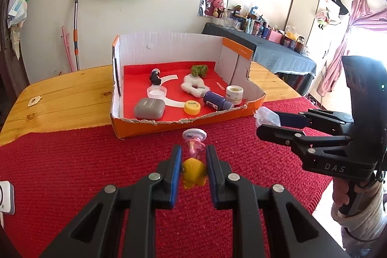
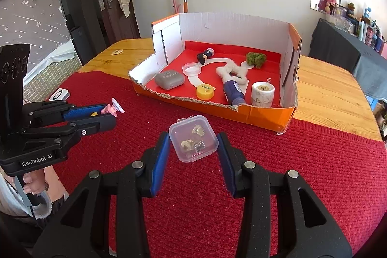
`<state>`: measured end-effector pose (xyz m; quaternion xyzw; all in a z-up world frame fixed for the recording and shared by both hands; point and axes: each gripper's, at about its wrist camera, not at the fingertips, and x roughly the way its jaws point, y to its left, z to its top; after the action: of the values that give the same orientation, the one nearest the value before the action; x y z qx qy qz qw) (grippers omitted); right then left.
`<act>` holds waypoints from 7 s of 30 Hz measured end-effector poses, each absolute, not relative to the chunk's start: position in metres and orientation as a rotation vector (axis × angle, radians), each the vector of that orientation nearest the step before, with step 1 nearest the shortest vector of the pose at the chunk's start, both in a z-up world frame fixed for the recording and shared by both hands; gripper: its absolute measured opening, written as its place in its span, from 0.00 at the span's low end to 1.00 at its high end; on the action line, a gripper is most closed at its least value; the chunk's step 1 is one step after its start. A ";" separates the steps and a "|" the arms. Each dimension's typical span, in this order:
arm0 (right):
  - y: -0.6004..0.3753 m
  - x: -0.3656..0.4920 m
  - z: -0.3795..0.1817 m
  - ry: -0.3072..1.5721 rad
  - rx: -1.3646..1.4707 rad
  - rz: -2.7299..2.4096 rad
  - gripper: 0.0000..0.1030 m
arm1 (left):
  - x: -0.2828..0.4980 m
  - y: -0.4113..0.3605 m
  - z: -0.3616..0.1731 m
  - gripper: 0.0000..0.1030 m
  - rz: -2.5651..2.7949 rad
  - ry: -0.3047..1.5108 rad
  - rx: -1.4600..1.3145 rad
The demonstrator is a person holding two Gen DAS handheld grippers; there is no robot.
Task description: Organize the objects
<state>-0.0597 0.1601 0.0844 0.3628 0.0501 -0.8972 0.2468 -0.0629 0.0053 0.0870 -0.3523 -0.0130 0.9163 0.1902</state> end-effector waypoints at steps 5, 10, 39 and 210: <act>0.157 -0.081 0.100 0.166 0.979 -2.470 0.37 | -0.091 0.017 0.104 0.20 2.559 -0.014 -0.990; 0.150 -0.129 0.108 0.247 1.048 -2.509 0.37 | -0.144 0.037 0.109 0.20 2.536 0.032 -1.052; 0.127 -0.256 0.070 0.608 1.500 -2.466 0.37 | -0.324 0.057 0.059 0.20 2.411 0.082 -1.406; 0.156 -0.158 0.055 0.231 0.882 -2.963 0.92 | -0.164 0.006 0.054 1.00 3.023 -0.015 -0.935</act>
<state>-0.1581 0.1565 0.0554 0.2846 0.0746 -0.9555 0.0207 -0.1639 0.0060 0.0536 -0.2955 -0.0049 0.9553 -0.0112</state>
